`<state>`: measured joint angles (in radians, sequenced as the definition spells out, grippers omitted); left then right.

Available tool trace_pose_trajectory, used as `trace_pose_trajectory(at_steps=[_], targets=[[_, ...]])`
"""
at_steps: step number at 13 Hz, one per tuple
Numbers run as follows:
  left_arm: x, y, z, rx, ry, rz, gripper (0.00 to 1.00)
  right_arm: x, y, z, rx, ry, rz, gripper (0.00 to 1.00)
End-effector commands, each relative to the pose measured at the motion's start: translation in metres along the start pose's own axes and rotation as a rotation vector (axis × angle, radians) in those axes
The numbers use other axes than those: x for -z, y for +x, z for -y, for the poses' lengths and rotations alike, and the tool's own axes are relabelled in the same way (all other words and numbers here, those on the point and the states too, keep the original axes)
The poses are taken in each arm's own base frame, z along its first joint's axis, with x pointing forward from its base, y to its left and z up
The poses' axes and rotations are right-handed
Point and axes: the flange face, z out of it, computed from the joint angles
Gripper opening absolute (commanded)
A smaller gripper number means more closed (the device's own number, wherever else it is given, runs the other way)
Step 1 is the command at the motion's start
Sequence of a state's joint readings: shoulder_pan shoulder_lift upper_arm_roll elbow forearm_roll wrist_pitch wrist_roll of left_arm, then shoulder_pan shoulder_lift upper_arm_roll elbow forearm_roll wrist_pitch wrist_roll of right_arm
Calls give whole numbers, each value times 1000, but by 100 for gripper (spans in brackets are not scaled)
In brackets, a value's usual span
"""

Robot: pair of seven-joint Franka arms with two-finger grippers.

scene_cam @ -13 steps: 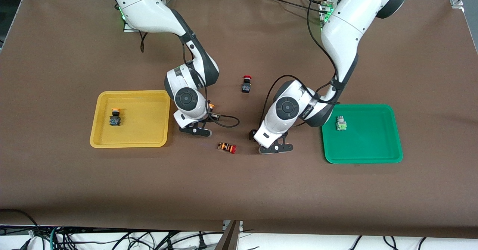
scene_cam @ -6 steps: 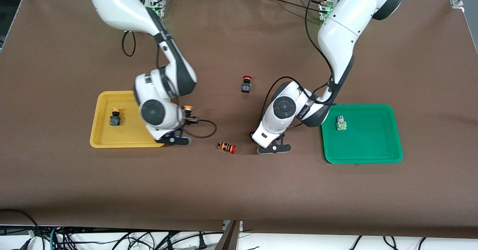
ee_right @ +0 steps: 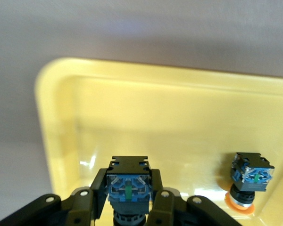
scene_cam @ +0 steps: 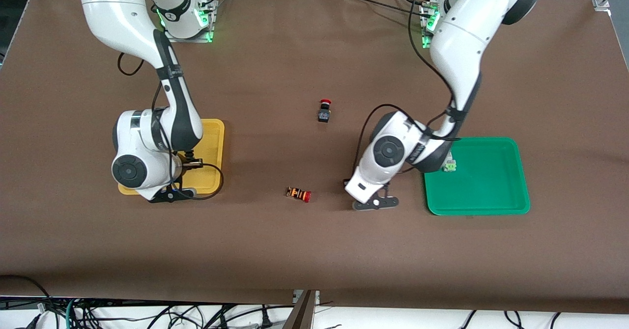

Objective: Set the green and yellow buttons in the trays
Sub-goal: 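Place the blue button in the yellow tray while the left gripper places the green button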

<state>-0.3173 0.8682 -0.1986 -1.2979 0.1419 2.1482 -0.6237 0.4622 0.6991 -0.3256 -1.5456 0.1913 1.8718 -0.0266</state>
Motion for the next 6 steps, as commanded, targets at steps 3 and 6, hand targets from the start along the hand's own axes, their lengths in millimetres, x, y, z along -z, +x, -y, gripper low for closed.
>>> trace_pose_trajectory(at_steps=[3, 6], targets=[[77, 36, 135, -238, 91, 147, 0, -41, -13, -4, 11, -11, -7, 0], [53, 50, 250, -354, 145, 275, 3, -51, -15, -7, 3, -12, -26, 28]])
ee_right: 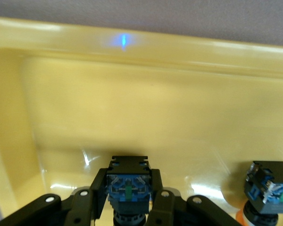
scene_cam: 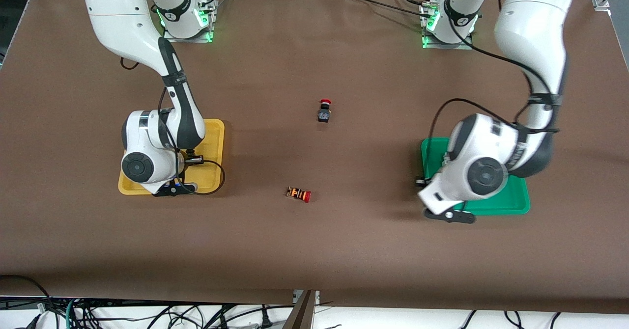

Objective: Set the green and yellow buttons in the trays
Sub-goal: 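Place the blue button in the yellow tray while the left gripper places the green button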

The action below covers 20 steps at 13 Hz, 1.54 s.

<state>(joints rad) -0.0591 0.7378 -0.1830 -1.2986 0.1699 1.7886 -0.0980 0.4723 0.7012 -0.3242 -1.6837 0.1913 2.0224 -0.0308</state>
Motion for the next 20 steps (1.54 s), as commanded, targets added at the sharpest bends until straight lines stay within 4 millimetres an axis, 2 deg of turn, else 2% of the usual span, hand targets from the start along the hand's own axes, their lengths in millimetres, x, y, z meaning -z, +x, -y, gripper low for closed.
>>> trace_pose_trajectory(at_steps=[1, 3, 6, 7, 8, 9, 10, 11, 12, 15, 18, 20], targets=[[-40, -12, 68, -124, 55, 88, 3, 5, -7, 1, 15, 2, -10, 96], [-67, -20, 94, -135, 100, 129, 5, 27, -7, 3, 28, 12, -33, 100], [-115, -33, 112, -142, 73, 101, 9, 80, -5, 9, 44, 25, 6, 100], [-116, -33, 120, -133, 67, 90, 23, 99, -5, 5, 43, 26, 22, 100], [-113, -32, 119, -123, 56, 83, 65, 116, -7, 4, 45, 28, 36, 100], [-102, -32, 121, -116, 60, 68, 100, 127, -9, -2, 37, 28, 57, 100], [-84, -32, 122, -110, 69, 42, 100, 136, -12, -7, 34, 35, 68, 100], [-57, -34, 123, -106, 80, 5, 100, 154, -20, -18, 26, 37, 64, 100], [-28, -37, 122, -104, 97, -35, 100, 174, -28, -28, 26, 24, 43, 100], [64, -57, 125, -83, 137, -127, 100, 225, -63, -40, 74, -18, 21, 100], [149, -86, 111, -76, 148, -134, 100, 279, -120, -64, 53, 16, -33, 100], [204, -118, 99, -29, 35, -223, 100, 316, -170, -67, 62, 34, -101, 100]])
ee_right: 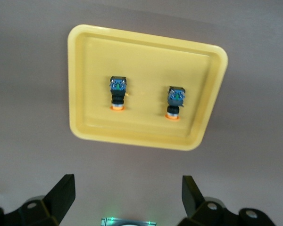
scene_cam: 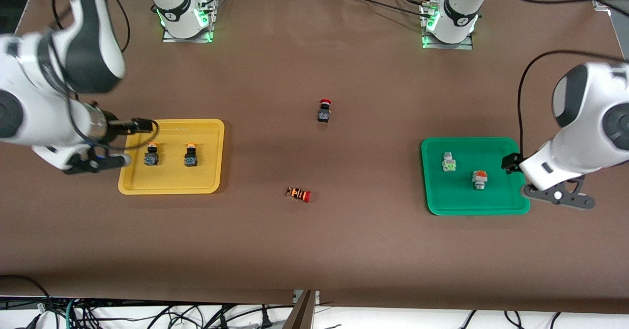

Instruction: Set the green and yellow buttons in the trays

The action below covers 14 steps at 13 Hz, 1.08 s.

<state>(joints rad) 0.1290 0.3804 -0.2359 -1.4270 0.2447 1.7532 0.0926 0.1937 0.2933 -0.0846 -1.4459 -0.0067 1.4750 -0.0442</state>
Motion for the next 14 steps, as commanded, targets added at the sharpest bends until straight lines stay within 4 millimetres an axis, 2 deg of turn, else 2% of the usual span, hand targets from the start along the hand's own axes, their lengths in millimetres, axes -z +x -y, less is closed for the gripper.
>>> trace_pose_trajectory(at_steps=[1, 2, 3, 4, 6, 7, 8, 10, 14], targets=[[60, -32, 2, 59, -112, -72, 100, 41, -71, 7, 21, 0, -58, 100], [69, -46, 3, 80, -111, -80, 100, 55, -86, 4, 23, -1, -57, 100], [79, -55, 0, 83, -100, -102, 100, 70, -102, -7, -1, 1, -80, 100], [80, -69, 3, 101, -89, -125, 100, 81, -110, -21, -24, 4, -111, 100], [82, -93, 10, 135, -71, -231, 100, 104, -130, -25, -37, 2, -159, 100], [86, -114, 8, 137, -68, -226, 100, 105, -133, -24, -35, -1, -155, 100], [81, -119, 4, 129, -72, -188, 100, 104, -135, -24, -35, -4, -129, 100], [84, -114, 8, 128, -83, -126, 100, 103, -138, -25, -36, 1, -96, 100], [92, -111, 6, 128, -82, -137, 100, 102, -132, -26, -41, 1, -87, 100]])
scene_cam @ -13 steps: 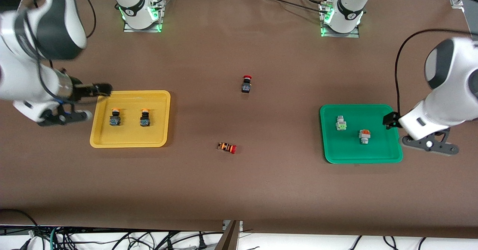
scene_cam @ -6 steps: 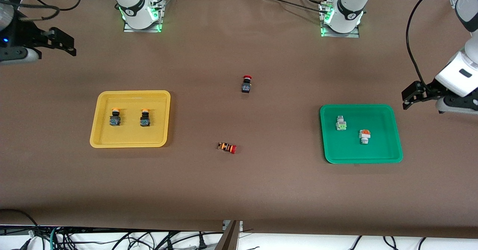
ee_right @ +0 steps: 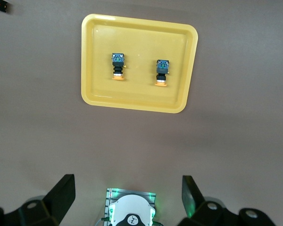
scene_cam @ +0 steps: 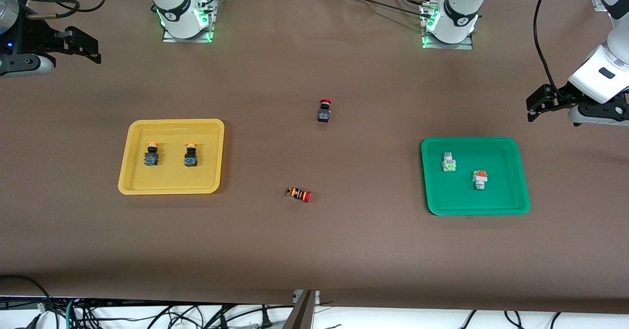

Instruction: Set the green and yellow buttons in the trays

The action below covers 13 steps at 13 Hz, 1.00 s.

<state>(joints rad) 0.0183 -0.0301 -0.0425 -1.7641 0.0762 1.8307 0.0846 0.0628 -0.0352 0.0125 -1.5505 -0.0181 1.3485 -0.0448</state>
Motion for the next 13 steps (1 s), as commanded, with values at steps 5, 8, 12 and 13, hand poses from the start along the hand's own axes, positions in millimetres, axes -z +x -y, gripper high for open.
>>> trace_pose_trajectory(at_steps=[5, 8, 12, 13], targets=[[-4, 6, -3, 10, -26, 30, 100, -1, 7, -4, -3, -17, 14, 100], [-1, 6, -6, 1, -19, 36, 100, -3, 9, -5, -6, -15, 18, 100], [-1, 6, -10, -12, -14, 51, 100, -4, 9, -3, -3, -15, 21, 100], [0, 10, -9, -14, -14, 50, 100, -4, 10, -3, -3, -15, 20, 100]])
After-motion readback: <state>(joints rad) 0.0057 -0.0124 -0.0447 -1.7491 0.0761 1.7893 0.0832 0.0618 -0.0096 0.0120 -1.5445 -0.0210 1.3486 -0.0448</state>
